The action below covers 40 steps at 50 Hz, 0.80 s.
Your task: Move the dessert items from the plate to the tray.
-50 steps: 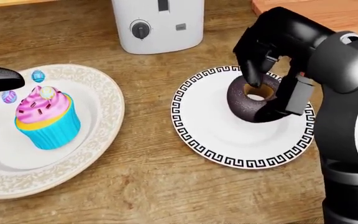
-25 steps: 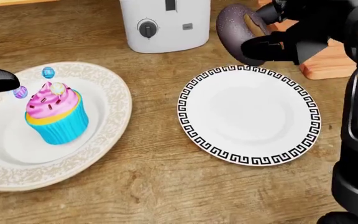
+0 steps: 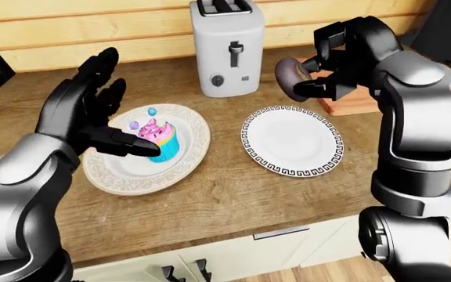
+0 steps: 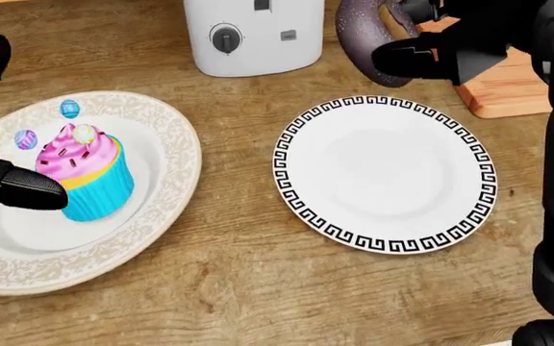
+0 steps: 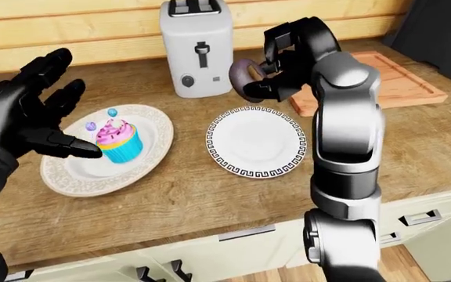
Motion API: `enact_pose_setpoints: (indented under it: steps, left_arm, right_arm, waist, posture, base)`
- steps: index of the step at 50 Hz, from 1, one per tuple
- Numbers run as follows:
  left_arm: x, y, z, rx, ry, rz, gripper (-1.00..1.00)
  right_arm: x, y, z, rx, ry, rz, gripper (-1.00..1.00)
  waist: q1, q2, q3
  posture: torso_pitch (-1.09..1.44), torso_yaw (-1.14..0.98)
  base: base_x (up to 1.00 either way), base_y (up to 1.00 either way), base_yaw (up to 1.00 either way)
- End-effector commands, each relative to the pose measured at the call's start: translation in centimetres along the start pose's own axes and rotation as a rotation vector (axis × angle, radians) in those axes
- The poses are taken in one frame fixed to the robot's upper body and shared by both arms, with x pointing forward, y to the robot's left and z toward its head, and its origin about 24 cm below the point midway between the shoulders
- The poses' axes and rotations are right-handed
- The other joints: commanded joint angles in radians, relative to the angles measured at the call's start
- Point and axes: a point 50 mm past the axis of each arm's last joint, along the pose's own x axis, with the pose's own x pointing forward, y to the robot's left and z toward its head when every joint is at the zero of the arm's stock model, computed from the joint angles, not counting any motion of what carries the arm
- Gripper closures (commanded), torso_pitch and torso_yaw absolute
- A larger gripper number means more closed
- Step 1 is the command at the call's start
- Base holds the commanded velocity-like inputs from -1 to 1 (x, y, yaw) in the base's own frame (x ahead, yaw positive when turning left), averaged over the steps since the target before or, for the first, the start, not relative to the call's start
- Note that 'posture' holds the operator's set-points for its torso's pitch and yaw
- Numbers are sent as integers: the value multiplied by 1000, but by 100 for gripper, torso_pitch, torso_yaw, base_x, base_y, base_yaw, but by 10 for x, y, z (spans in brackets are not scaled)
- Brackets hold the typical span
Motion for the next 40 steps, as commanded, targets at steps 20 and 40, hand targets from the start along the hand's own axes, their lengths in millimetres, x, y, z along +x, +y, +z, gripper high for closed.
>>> enact_pose_setpoints:
  steps: [20, 40]
  left_arm:
    - [11, 2, -5, 171, -34, 44, -100]
    - [13, 1, -25, 241, 17, 42, -80]
  right_arm:
    - [-6, -7, 24, -25, -107, -35, 100]
    - [-8, -5, 19, -28, -100, -35, 100]
  waist:
    - [4, -10, -33]
    - [5, -13, -35]
  posture:
    - [0, 0]
    - [0, 0]
  base:
    - [0, 0, 0]
    - [0, 0, 0]
